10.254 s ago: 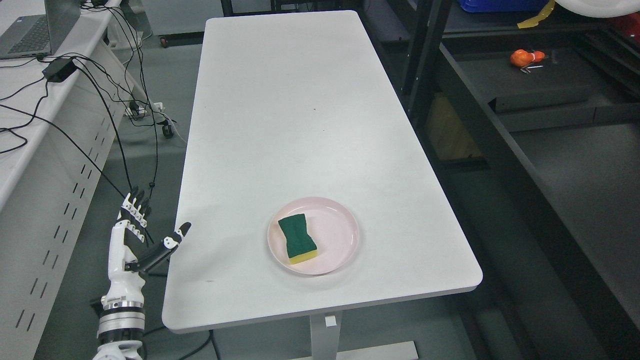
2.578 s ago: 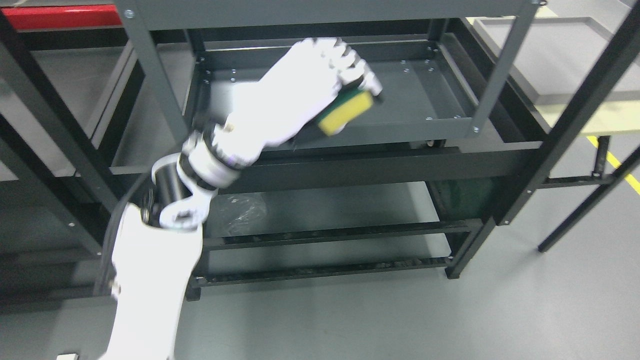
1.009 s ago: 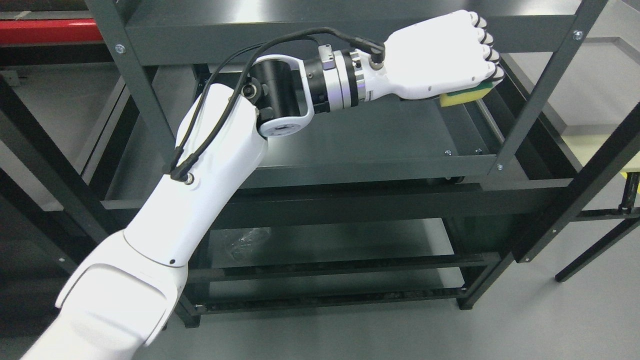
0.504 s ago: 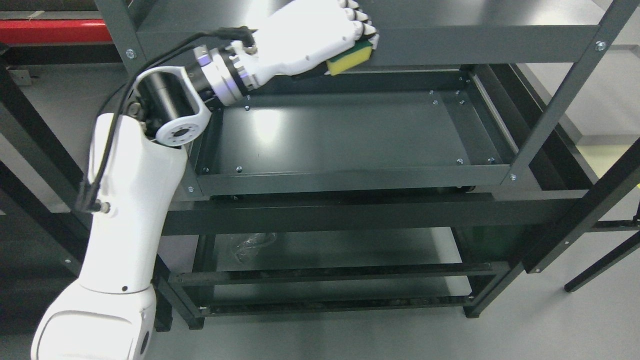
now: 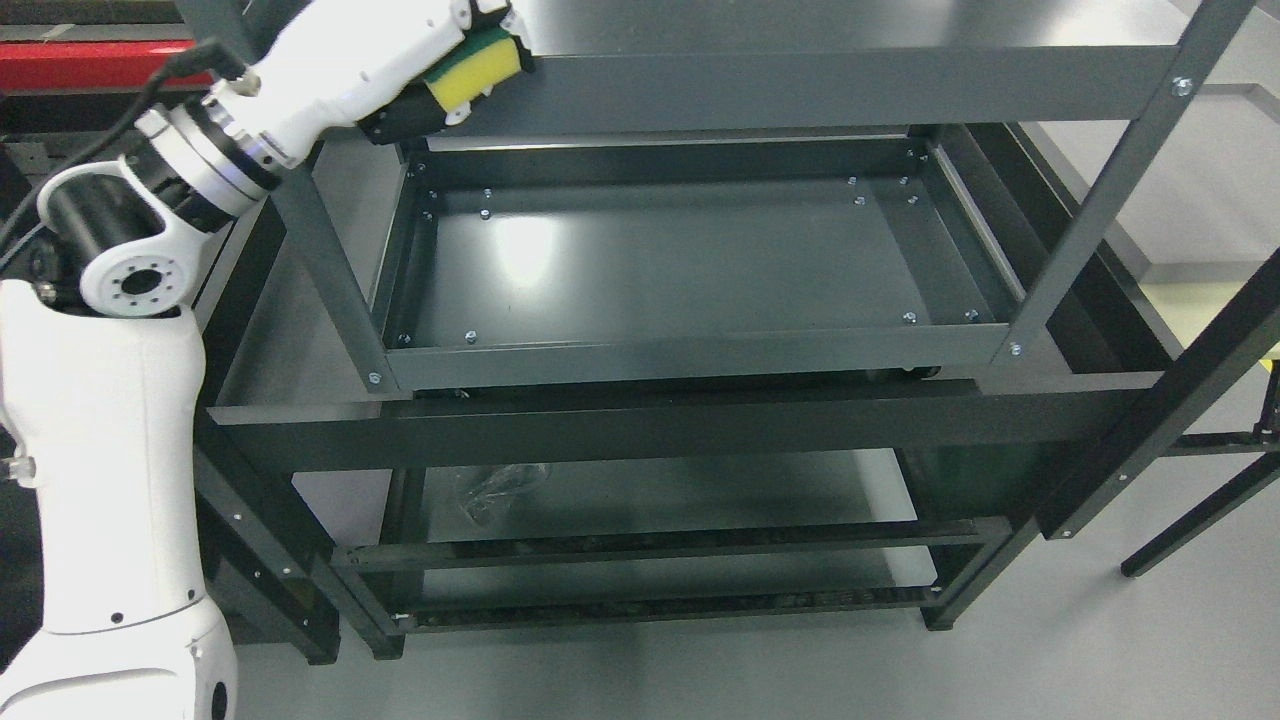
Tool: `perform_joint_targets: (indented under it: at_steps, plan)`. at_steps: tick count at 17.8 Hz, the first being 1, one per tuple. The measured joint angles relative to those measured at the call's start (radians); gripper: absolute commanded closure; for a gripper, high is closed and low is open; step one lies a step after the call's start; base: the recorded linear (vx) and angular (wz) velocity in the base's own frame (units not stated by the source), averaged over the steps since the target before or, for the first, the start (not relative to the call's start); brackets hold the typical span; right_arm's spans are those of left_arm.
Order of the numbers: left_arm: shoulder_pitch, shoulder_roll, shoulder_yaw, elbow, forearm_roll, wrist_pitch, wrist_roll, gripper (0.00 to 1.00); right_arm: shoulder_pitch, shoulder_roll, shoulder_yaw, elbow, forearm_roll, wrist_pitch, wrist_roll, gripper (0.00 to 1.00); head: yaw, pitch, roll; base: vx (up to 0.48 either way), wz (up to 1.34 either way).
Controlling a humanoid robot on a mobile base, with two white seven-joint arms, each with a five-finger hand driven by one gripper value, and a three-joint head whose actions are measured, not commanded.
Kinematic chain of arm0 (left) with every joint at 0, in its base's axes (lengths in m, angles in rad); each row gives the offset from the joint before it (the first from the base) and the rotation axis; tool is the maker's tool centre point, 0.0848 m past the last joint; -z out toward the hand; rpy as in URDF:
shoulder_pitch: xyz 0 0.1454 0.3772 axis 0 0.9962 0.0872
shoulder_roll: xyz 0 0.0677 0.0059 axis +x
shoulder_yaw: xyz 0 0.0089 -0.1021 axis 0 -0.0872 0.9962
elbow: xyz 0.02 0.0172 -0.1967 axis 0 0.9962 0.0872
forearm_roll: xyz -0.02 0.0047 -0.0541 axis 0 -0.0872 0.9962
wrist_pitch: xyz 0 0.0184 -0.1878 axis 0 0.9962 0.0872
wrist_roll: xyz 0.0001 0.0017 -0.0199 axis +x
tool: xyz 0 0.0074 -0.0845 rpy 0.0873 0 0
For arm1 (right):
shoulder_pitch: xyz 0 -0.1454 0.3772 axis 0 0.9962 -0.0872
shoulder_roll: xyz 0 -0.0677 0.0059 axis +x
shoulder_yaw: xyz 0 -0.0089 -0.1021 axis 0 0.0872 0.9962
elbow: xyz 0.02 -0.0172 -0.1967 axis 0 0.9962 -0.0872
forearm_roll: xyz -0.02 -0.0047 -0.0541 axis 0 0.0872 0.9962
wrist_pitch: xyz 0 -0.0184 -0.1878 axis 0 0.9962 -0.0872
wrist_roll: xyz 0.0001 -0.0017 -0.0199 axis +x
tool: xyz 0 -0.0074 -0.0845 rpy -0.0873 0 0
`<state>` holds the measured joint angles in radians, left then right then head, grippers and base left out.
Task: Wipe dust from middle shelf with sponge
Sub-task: 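Drag the sponge along the shelf toward the robot with the left hand, then sweep the sponge back across the shelf away from the robot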
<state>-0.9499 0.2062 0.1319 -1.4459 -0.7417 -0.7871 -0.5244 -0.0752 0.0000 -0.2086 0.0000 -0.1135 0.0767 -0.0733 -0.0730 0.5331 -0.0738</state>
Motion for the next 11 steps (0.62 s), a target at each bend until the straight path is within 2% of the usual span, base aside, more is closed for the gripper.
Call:
perform_joint_targets:
  at_steps: [4, 7, 9, 11]
  plan:
    - [0.002, -0.040, 0.015, -0.013, 0.034, 0.001, -0.042, 1.00, 0.000, 0.000, 0.000, 0.000, 0.000, 0.000, 0.000, 0.00, 0.0000, 0.000, 0.000, 0.002, 0.04]
    - [-0.005, -0.086, -0.021, -0.016, 0.013, 0.001, -0.075, 1.00, 0.000, 0.000, 0.000, 0.000, 0.000, 0.000, 0.000, 0.00, 0.0000, 0.000, 0.000, -0.001, -0.02]
    - [-0.013, -0.110, -0.074, -0.015, -0.020, 0.001, -0.041, 1.00, 0.000, 0.000, 0.000, 0.000, 0.000, 0.000, 0.000, 0.00, 0.0000, 0.000, 0.000, 0.000, 0.00]
    - [-0.037, -0.128, -0.138, -0.015, -0.061, 0.001, 0.055, 1.00, 0.000, 0.000, 0.000, 0.000, 0.000, 0.000, 0.000, 0.00, 0.0000, 0.000, 0.000, 0.000, 0.00]
